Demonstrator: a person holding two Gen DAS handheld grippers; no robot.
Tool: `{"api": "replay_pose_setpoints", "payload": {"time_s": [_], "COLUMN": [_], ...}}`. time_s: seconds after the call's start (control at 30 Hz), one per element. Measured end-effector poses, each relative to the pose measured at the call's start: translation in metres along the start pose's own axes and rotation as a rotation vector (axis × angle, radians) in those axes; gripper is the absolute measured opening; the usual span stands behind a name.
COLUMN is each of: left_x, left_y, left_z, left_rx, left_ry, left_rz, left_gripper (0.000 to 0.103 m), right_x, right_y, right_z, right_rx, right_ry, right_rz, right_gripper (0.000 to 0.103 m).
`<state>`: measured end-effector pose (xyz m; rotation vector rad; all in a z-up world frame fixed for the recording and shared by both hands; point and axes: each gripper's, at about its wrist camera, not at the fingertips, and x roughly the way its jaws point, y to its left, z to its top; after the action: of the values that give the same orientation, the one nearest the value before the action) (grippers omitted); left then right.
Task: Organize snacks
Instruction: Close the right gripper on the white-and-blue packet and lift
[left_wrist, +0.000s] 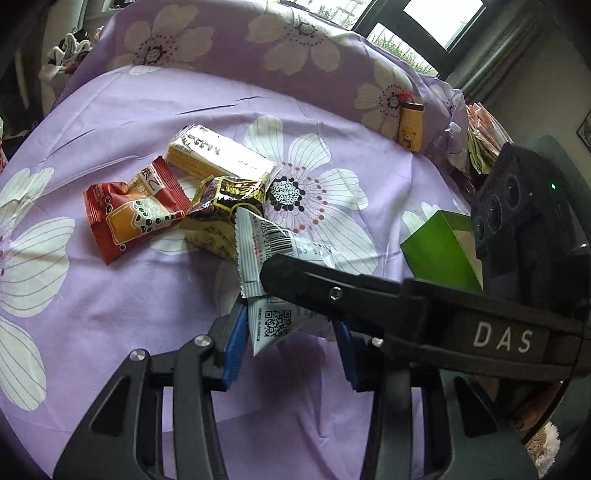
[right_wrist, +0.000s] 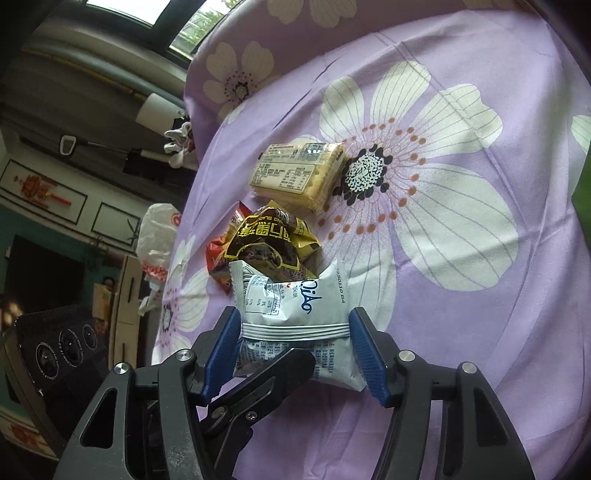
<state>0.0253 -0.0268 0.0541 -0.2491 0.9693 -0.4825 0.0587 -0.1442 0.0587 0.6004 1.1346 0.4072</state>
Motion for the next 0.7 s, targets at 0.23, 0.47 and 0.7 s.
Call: {"api": "replay_pose_setpoints", "payload": {"time_s": [0.23, 0.47, 0.7], "left_x": [-0.018, -0.034, -0.034], "left_y": [-0.019, -0.043, -0.089], "left_z": [-0.004, -0.001, 0.008], "left_rx": [0.07, 0.136, 0.213], "left_ry": [-0.082, -0.166, -0.199], "left_rz": [-0.044, -0.077, -0.104], "left_gripper": [0.042, 0.042, 0.042], "right_x": [-0.033, -0.064, -0.106], "right_y": [0.016, 0.024, 0.012], "right_z": [-0.008, -0.011, -0.008], "right_rx": [-0.059, -0.103, -0.07], "right_ry": [-0.082, -0.137, -0.223], "right_rz": [-0.013, -0.033, -0.028], "right_gripper": [0.064, 0.064, 0.064]}}
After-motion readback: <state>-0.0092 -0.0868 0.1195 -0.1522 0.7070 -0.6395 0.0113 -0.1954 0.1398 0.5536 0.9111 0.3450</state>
